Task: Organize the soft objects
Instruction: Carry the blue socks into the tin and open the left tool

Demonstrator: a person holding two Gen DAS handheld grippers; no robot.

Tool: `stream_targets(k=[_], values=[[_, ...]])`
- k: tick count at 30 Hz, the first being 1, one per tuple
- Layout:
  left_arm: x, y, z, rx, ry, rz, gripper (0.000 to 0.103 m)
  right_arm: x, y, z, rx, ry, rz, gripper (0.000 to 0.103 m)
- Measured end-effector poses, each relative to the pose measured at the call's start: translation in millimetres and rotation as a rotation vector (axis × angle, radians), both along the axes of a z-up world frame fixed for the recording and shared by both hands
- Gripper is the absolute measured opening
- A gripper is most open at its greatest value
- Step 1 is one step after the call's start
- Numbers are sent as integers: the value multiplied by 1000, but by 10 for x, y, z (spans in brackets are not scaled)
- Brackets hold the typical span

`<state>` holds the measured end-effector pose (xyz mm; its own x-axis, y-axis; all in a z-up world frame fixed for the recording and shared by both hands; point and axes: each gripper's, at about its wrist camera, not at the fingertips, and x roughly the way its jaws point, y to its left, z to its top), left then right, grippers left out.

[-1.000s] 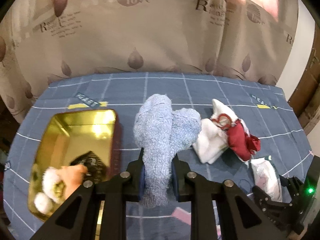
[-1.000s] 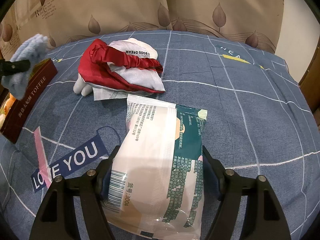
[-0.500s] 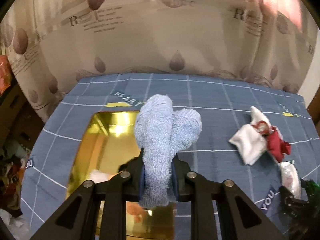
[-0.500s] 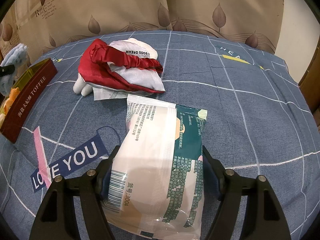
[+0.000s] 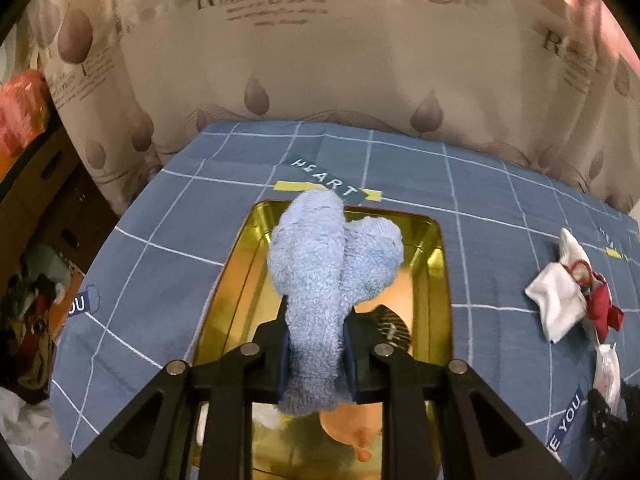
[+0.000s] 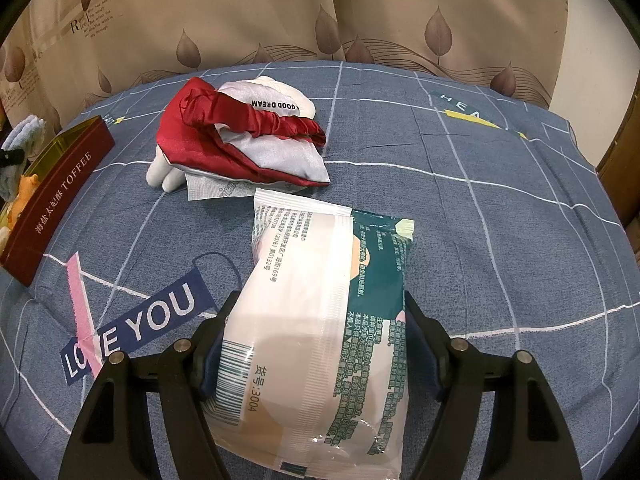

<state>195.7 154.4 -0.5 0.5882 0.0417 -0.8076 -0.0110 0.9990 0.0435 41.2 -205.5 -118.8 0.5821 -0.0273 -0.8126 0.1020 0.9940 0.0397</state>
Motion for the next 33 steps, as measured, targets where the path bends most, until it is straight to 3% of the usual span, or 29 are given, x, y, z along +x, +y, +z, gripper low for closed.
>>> stream_targets(k=[13, 21, 33], values=[[283, 82, -123, 17, 15, 49, 22, 1, 1, -1, -1, -1, 0, 72], [317, 11, -256, 41, 37, 41, 25, 1, 2, -2, -2, -1, 0, 72], [283, -14, -235, 68, 21, 43, 32, 0, 3, -6, -2, -2, 0, 72]])
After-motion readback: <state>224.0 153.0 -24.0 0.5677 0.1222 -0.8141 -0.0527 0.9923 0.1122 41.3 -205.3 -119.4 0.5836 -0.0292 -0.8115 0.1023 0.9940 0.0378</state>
